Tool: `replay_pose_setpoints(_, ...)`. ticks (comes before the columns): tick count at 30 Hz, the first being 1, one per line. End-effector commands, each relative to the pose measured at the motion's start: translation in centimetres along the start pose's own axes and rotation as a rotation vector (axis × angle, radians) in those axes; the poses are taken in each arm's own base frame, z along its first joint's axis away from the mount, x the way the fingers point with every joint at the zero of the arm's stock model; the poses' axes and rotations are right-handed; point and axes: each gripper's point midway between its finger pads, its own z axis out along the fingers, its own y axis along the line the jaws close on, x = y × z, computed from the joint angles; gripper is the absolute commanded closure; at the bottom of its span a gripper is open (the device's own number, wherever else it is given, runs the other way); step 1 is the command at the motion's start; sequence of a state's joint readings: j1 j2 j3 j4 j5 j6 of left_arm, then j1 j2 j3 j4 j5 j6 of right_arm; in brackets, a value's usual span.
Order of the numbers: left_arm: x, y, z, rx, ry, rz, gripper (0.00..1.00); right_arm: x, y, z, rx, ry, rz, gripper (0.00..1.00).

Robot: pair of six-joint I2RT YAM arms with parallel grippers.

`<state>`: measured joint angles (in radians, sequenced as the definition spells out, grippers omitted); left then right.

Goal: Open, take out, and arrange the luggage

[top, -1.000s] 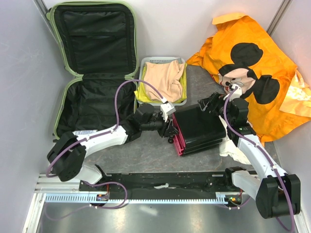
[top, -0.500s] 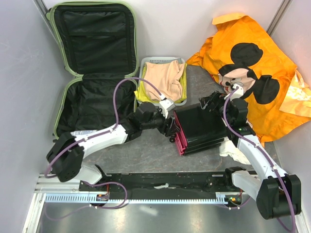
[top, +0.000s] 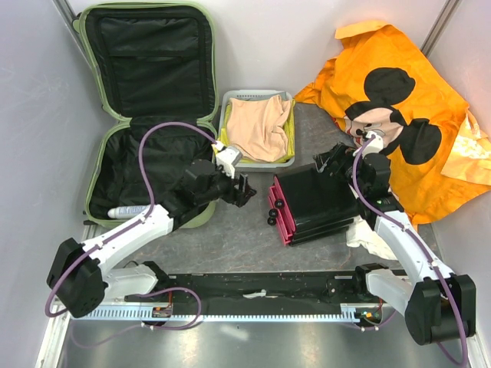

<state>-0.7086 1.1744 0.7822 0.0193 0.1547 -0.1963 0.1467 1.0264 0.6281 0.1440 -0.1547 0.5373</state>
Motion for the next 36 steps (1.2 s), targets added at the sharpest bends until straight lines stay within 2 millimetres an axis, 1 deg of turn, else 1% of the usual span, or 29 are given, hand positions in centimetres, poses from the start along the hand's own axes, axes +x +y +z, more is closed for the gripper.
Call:
replay_pose_setpoints(1, 1.4, 8.3, -2.8, -0.229, 0.027, -0.205, 0.25, 3.1, 0.4, -0.9, 0.0, 0.142, 0.017, 0.02)
replay_pose_setpoints(2, 1.6, 9.5, -3.5, -0.257, 0.026, -0.282, 0.25, 3.2, 0.1, -1.0, 0.012, 0.151, -0.004, 0.02)
replay_pose_setpoints(3, 1.9, 10.8, -4.2, -0.294, 0.024, -0.324, 0.23, 2.1, 0.4, -1.0, 0.019, 0.134, -0.027, 0.02)
replay_pose_setpoints(4, 1.9, 13.1, -5.3, -0.37, 0.013, -0.37, 0.23, 2.0, -0.6, -1.2, 0.073, 0.14, -0.068, 0.02)
replay_pose_setpoints(5, 2.3, 14.2, -5.8, -0.423, 0.014, -0.413, 0.23, 1.4, -0.9, -1.2, 0.093, 0.128, -0.088, 0.02)
replay_pose_setpoints(6, 3.2, 15.5, -6.6, -0.503, 0.035, -0.442, 0.23, 0.2, -0.8, -1.4, 0.106, 0.104, -0.105, 0.02)
replay_pose_setpoints(7, 3.4, 16.9, -7.2, -0.561, 0.038, -0.468, 0.22, -0.2, -1.3, -1.5, 0.134, 0.094, -0.12, 0.02)
replay_pose_setpoints(10, 5.2, 19.4, -8.4, -0.704, 0.081, -0.532, 0.2, -1.9, -1.1, -1.9, 0.139, 0.053, -0.147, 0.02)
replay_pose_setpoints(12, 6.5, 20.2, -8.8, -0.768, 0.124, -0.557, 0.19, -2.3, -0.8, -1.9, 0.132, 0.046, -0.148, 0.02)
replay_pose_setpoints(13, 7.9, 20.3, -8.9, -0.795, 0.171, -0.588, 0.18, -2.3, -0.8, -1.9, 0.13, 0.047, -0.146, 0.02)
replay_pose_setpoints(16, 9.8, 20.1, -9.1, -0.825, 0.203, -0.649, 0.18, -1.9, -1.1, -1.7, 0.138, 0.058, -0.144, 0.02)
replay_pose_setpoints(18, 10.0, 19.4, -9.0, -0.79, 0.178, -0.668, 0.18, -2.3, -1.7, -2.1, 0.172, 0.043, -0.159, 0.02)
replay_pose_setpoints(20, 8.5, 19.0, -9.2, -0.767, 0.104, -0.661, 0.19, -3.9, -1.2, -3.2, 0.17, -0.012, -0.189, 0.02)
replay_pose_setpoints(21, 8.2, 18.9, -9.3, -0.757, 0.089, -0.651, 0.19, -5.3, -0.8, -3.8, 0.174, -0.056, -0.226, 0.03)
replay_pose_setpoints(22, 7.8, 18.9, -9.5, -0.753, 0.084, -0.627, 0.19, -7.0, 0.3, -5.1, 0.151, -0.116, -0.244, 0.04)
replay_pose_setpoints(23, 7.3, 18.7, -9.8, -0.749, 0.077, -0.614, 0.19, -8.1, 1.3, -5.8, 0.126, -0.152, -0.267, 0.05)
replay_pose_setpoints(24, 6.4, 18.6, -9.8, -0.737, 0.068, -0.602, 0.19, -9.7, 3.3, -6.6, 0.065, -0.197, -0.309, 0.07)
replay_pose_setpoints(25, 6.3, 18.5, -9.9, -0.727, 0.083, -0.582, 0.19, -10.5, 5.0, -7.5, 0.003, -0.223, -0.33, 0.09)
replay_pose_setpoints(26, 6.3, 18.2, -10.0, -0.717, 0.107, -0.577, 0.18, -10.9, 6.4, -7.8, -0.053, -0.231, -0.348, 0.09)
replay_pose_setpoints(27, 5.4, 18.1, -9.8, -0.692, 0.107, -0.575, 0.18, -11.5, 8.7, -8.2, -0.136, -0.243, -0.367, 0.09)
replay_pose_setpoints(28, 5.1, 17.7, -9.6, -0.655, 0.118, -0.576, 0.18, -10.3, 10.8, -7.8, -0.256, -0.184, -0.391, 0.1)
replay_pose_setpoints(29, 4.8, 17.5, -9.5, -0.63, 0.126, -0.581, 0.18, -9.7, 12.8, -7.7, -0.334, -0.161, -0.404, 0.11)
replay_pose_setpoints(30, 3.8, 17.4, -9.3, -0.584, 0.115, -0.593, 0.18, -8.9, 14.0, -7.5, -0.383, -0.128, -0.422, 0.13)
replay_pose_setpoints(31, 3.3, 17.5, -9.3, -0.567, 0.111, -0.591, 0.18, -7.3, 14.4, -6.0, -0.395, -0.071, -0.47, 0.13)
replay_pose_setpoints(32, 2.9, 17.5, -9.4, -0.555, 0.106, -0.587, 0.18, -6.1, 17.1, -6.3, -0.462, -0.041, -0.52, 0.14)
replay_pose_setpoints(33, 2.0, 17.9, -9.8, -0.555, 0.091, -0.584, 0.18, -4.1, 17.5, -6.0, -0.461, 0.029, -0.564, 0.14)
replay_pose_setpoints(34, 1.8, 18.1, -10.1, -0.557, 0.095, -0.564, 0.18, -2.9, 17.6, -4.8, -0.417, 0.066, -0.606, 0.14)
replay_pose_setpoints(35, 1.5, 18.2, -10.4, -0.56, 0.096, -0.55, 0.18, -1.5, 20.2, -5.6, -0.482, 0.082, -0.691, 0.14)
replay_pose_setpoints(36, 1.1, 18.1, -10.6, -0.557, 0.1, -0.537, 0.2, -0.2, 20.4, -5.5, -0.475, 0.124, -0.725, 0.13)
